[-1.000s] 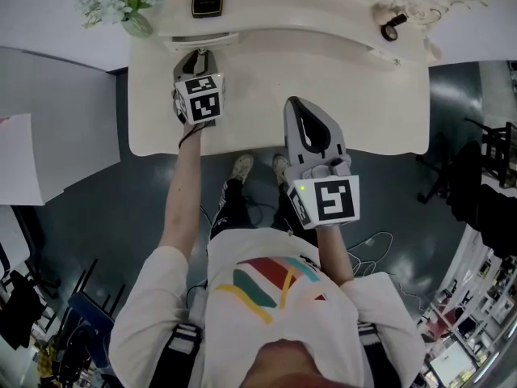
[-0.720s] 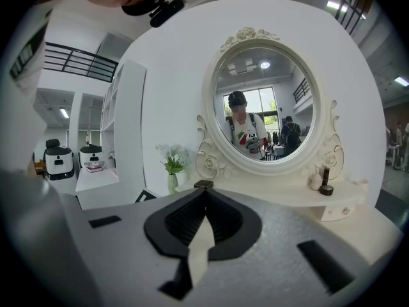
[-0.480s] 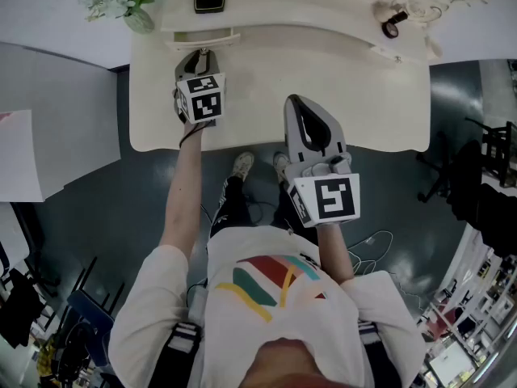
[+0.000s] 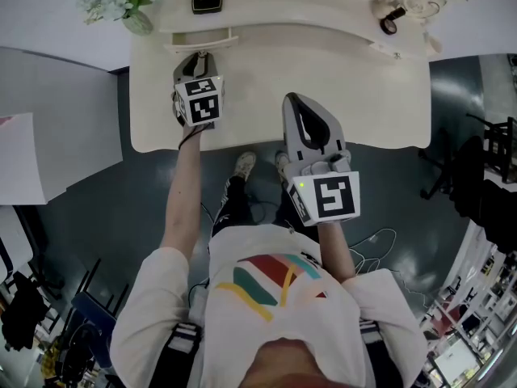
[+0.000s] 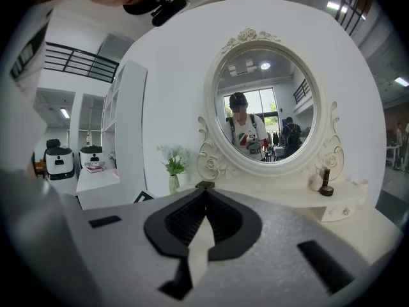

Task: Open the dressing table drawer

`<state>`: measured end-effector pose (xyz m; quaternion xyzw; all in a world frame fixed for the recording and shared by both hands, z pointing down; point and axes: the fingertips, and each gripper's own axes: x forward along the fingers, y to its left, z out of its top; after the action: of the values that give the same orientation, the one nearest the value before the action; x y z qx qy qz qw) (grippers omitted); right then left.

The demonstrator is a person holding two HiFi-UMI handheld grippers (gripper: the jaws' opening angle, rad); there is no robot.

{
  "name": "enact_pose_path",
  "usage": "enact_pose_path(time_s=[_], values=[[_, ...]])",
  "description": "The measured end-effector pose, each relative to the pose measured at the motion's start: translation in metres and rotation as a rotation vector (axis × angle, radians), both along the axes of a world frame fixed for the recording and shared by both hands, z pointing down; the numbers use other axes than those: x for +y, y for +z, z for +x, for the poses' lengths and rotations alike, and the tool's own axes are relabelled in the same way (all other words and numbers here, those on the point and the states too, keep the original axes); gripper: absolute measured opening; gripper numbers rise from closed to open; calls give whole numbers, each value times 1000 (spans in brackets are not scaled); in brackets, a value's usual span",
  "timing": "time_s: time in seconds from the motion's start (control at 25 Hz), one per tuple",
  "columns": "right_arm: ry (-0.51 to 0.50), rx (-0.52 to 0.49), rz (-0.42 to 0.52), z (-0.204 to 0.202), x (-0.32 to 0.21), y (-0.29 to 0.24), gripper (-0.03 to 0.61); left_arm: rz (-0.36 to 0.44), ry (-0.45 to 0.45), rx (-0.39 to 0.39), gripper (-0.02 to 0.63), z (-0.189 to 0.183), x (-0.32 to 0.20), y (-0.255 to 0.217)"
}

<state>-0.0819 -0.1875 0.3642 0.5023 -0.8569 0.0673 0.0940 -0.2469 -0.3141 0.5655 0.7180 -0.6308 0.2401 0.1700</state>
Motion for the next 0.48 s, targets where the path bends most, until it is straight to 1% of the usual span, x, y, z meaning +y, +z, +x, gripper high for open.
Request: enact_pose_path(time_s=[0.48], values=[[-8,0,9,0,2,-4,0,-8,2,-5,86,2,11,0]])
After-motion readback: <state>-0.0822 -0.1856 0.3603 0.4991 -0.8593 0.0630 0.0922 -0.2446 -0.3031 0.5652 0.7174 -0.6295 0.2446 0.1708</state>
